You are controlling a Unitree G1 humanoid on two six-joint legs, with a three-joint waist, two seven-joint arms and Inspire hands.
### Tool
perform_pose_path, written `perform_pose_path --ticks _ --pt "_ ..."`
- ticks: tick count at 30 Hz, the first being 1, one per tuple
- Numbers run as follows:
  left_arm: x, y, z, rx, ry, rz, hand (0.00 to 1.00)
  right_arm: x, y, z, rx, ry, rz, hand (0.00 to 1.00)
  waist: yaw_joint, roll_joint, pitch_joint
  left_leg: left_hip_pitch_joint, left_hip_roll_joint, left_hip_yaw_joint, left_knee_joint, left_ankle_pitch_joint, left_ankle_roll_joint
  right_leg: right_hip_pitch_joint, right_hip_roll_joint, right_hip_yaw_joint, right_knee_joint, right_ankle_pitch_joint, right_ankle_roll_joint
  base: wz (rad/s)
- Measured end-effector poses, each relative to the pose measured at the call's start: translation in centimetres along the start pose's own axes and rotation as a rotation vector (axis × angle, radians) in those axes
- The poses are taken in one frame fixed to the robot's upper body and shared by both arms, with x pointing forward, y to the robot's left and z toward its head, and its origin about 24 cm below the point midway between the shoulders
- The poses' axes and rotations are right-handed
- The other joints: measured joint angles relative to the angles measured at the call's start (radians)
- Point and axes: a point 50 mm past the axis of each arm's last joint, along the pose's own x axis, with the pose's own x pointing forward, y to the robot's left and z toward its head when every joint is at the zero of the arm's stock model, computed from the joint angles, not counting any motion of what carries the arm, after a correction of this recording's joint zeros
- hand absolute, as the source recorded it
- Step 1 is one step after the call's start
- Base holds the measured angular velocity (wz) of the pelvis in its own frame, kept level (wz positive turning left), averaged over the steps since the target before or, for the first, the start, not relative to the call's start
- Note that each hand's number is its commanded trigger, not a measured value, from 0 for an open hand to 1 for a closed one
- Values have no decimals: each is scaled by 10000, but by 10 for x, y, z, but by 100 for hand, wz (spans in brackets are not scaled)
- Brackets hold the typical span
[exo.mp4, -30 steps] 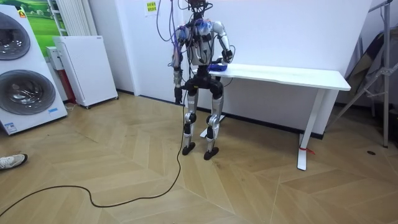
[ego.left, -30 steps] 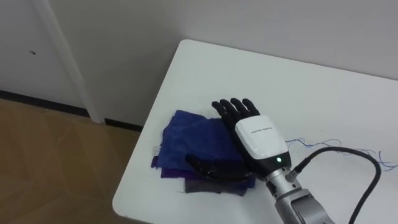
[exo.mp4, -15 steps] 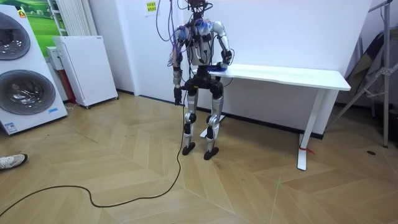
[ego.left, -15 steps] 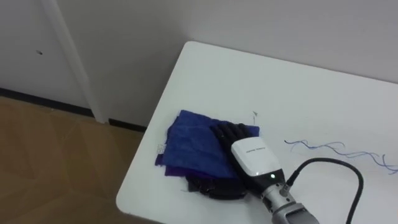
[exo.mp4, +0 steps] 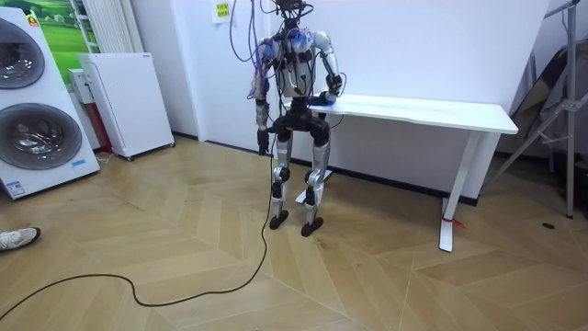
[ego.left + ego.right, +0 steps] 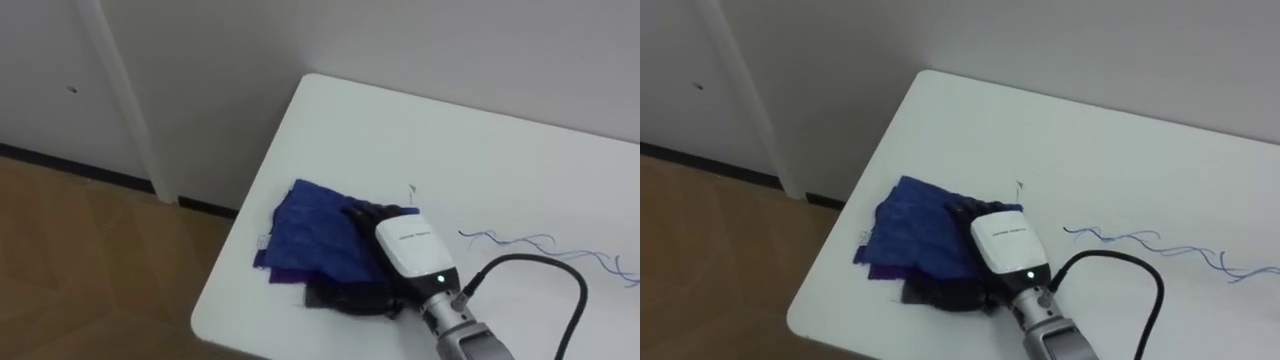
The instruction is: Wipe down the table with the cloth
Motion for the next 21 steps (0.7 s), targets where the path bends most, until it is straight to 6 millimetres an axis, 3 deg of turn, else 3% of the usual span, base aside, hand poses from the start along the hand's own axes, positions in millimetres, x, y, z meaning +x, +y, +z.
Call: perform_pose_path --ticks 11,21 --pt "0 4 4 73 -156 207 0 -3 -5 -5 740 274 -616 100 -134 -5 -18 32 -63 -8 23 1 1 192 -60 -171 -132 33 56 5" --pt "0 5 3 -69 -165 384 0 -6 -1 -15 1326 878 -511 100 -137 136 -43 -4 -97 -108 58 22 38 219 -103 -193 -122 53 89 2"
